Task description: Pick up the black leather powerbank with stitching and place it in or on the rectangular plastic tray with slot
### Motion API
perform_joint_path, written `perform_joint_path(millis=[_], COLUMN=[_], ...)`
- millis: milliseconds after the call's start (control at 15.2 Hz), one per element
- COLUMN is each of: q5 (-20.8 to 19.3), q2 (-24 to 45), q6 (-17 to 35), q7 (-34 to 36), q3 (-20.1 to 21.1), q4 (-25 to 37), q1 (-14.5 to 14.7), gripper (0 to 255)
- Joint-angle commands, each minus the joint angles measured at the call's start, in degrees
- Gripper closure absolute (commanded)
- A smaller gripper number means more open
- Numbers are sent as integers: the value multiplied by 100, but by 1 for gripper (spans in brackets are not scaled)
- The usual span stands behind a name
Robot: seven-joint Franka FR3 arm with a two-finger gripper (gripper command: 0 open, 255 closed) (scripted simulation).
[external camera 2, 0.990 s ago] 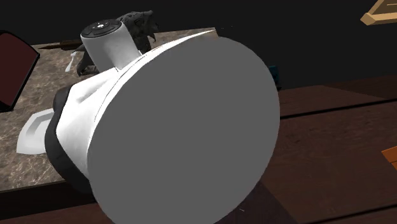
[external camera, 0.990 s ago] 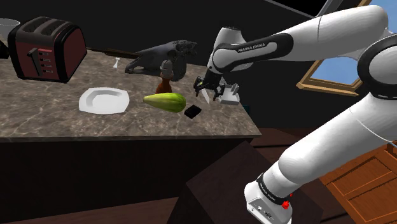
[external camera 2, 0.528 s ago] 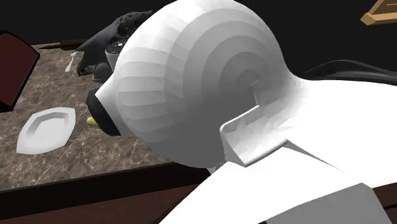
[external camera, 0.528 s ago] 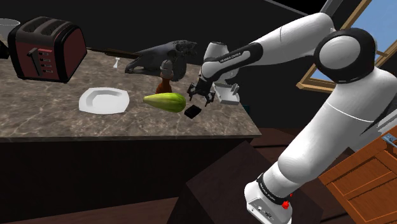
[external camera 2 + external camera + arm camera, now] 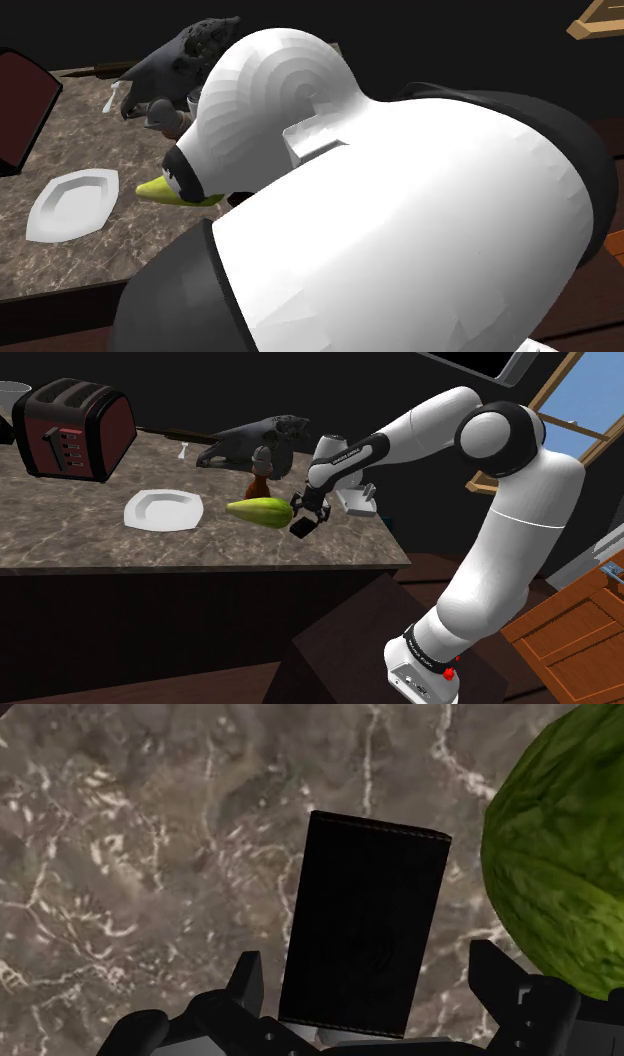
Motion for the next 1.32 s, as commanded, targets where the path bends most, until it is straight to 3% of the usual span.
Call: perform_joint_path(millis=[0, 660, 726, 1254], q5=[-20, -22, -22, -23], q2=[145, 242, 243, 221], q6=[139, 241, 239, 306], q7=[16, 17, 9, 4], q3=[-4, -35, -38, -40], q4=[-37, -41, -40, -130], q1=[15, 45, 39, 34], gripper=[0, 0, 255, 255])
